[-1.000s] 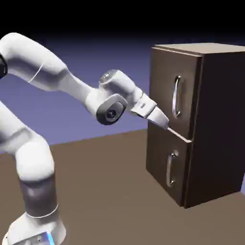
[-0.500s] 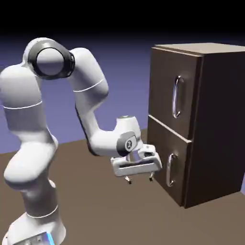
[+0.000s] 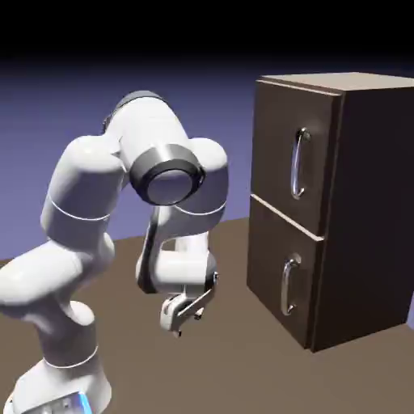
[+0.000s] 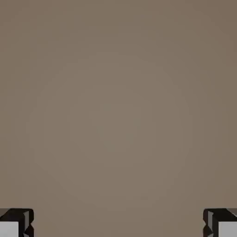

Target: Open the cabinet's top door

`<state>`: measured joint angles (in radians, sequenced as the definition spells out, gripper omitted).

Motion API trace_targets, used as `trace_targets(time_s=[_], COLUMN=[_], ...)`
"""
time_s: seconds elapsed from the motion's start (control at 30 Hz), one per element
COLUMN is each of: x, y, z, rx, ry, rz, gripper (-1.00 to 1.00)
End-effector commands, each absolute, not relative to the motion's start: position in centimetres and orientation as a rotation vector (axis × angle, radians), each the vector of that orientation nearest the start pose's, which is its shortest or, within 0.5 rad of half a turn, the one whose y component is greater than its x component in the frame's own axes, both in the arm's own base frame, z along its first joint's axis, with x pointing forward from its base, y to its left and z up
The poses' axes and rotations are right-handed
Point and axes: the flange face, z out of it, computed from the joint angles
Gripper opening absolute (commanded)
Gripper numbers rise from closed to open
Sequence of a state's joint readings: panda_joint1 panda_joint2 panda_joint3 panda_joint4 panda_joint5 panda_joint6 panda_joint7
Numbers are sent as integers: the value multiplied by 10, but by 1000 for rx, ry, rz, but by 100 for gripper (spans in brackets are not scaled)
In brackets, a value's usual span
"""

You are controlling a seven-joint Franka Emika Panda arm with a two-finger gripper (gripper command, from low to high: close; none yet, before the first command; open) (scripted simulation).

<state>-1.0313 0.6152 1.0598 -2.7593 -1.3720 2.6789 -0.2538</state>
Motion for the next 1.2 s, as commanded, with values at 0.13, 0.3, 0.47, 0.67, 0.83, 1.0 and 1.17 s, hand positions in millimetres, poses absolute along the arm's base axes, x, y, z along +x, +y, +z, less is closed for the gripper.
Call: trace_targets(time_s=[0.13,0.3,0.47,0.67,0.83,1.0,1.17], x=[309,327,353,379,380,382,420], y=[152,158,143,90,18,-21,-18], z=[168,216,279,369,450,486,486], rx=[-1834,-1562,-1369,-1273,-1362,-1484,-1483], ry=[-2445,-2710,-2980,-3350,-3731,-3927,-3929], rz=[-328,-692,-1083,-1512,-1727,-1732,-1730], gripper=[0,0,0,0,0,0,-100])
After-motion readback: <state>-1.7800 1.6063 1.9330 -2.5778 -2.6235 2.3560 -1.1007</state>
